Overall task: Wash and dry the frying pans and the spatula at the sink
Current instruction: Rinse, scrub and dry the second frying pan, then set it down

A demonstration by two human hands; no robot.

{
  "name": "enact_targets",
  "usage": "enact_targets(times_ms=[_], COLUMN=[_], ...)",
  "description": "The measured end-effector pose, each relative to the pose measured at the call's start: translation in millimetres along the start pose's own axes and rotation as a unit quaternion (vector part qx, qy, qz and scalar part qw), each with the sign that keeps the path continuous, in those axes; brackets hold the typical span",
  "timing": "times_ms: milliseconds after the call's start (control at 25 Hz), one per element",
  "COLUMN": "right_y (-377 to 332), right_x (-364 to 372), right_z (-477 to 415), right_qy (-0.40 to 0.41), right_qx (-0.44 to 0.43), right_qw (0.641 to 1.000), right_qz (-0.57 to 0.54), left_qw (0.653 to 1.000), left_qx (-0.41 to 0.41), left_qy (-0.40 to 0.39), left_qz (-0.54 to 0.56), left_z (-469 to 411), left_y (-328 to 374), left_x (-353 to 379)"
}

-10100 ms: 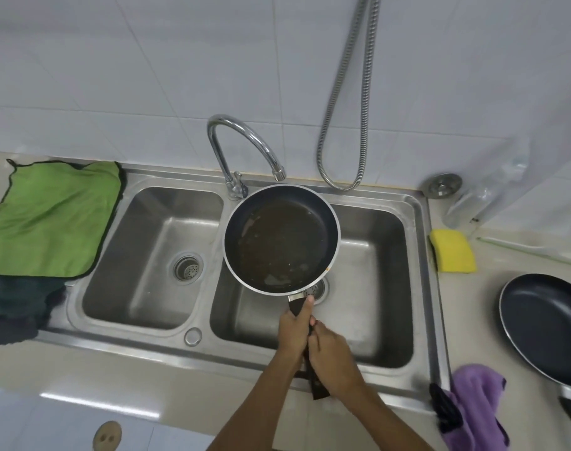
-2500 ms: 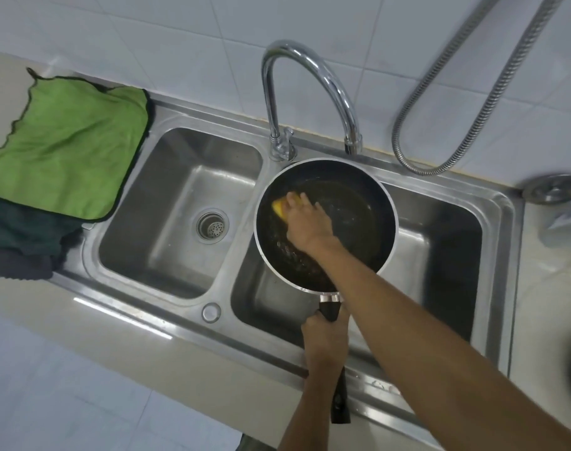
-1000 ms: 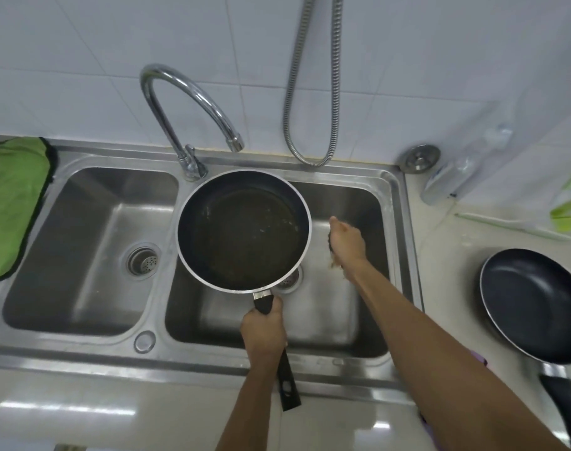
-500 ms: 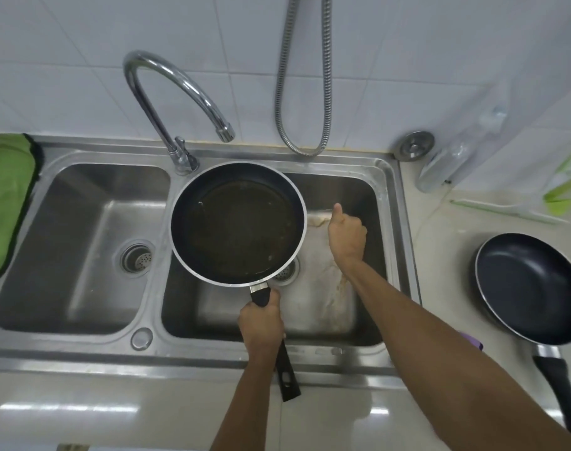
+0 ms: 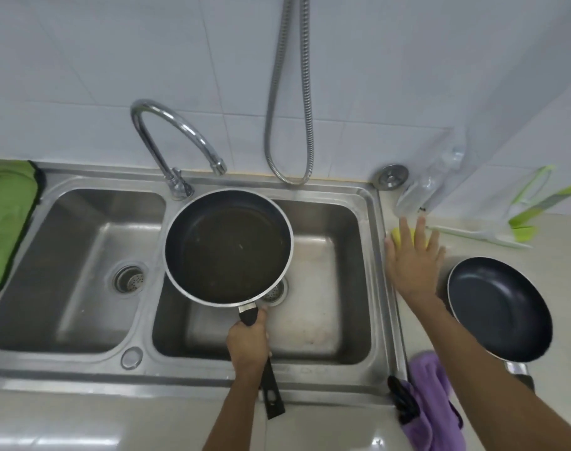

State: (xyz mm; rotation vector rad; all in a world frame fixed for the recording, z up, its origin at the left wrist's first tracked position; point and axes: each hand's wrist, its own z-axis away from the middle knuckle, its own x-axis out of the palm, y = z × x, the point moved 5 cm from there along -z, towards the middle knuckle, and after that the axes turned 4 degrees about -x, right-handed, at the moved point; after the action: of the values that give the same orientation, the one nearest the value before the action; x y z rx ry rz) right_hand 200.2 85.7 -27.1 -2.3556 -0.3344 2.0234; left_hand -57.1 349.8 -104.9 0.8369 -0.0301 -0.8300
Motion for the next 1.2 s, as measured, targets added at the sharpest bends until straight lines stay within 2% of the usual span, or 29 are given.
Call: enact_targets(times_ms=[40, 80, 120, 160, 200, 240, 280, 360, 440, 600, 680, 760, 920, 1080, 1200], right_y=[-24, -51, -81, -110, -136, -156, -170, -178, -176, -180, -181, -178, -162, -137, -127], right_x=[-14, -22, -18, -9, 4, 15, 24, 33, 35, 26, 19, 8, -19, -42, -60], right_z=[13, 33, 63, 97, 135, 168, 190, 205, 205, 219, 223, 224, 222, 198, 183], right_qy=[0.044, 0.025, -0.051, -0.160, -0.275, -0.356, -0.403, -0.422, -0.431, -0.468, -0.455, -0.450, -0.457, -0.378, -0.346], right_qx=[-0.033, -0.052, -0.051, -0.015, 0.026, 0.051, 0.068, 0.113, 0.180, 0.212, 0.216, 0.223, 0.111, -0.009, -0.076], right_qw=[0.997, 0.986, 0.960, 0.927, 0.886, 0.854, 0.832, 0.811, 0.766, 0.663, 0.644, 0.657, 0.723, 0.835, 0.882], right_qz=[-0.053, -0.153, -0.271, -0.338, -0.372, -0.376, -0.375, -0.390, -0.443, -0.544, -0.575, -0.563, -0.506, -0.400, -0.311], left_qw=[1.000, 1.000, 1.000, 1.000, 1.000, 1.000, 0.998, 0.997, 0.998, 0.993, 0.990, 0.987, 0.981, 0.966, 0.951], left_qx=[0.001, 0.002, 0.004, 0.008, 0.015, 0.030, 0.042, 0.049, 0.042, 0.039, 0.038, 0.034, 0.049, 0.018, -0.009], left_qy=[-0.002, -0.007, -0.007, -0.008, -0.007, 0.001, 0.008, 0.014, -0.029, -0.110, -0.133, -0.152, -0.188, -0.253, -0.297], left_qz=[0.004, 0.005, 0.013, 0.018, 0.011, -0.011, -0.039, -0.053, -0.031, 0.014, 0.030, 0.039, 0.010, 0.055, 0.088], left_z=[2, 3, 4, 6, 7, 8, 8, 8, 7, 8, 16, 30, 59, 79, 85], left_y=[1, 2, 3, 5, 6, 6, 7, 6, 3, 3, 6, 7, 11, 20, 33], left_x=[1, 2, 1, 0, -1, -4, -6, -8, -4, 0, 5, 11, 22, 43, 56])
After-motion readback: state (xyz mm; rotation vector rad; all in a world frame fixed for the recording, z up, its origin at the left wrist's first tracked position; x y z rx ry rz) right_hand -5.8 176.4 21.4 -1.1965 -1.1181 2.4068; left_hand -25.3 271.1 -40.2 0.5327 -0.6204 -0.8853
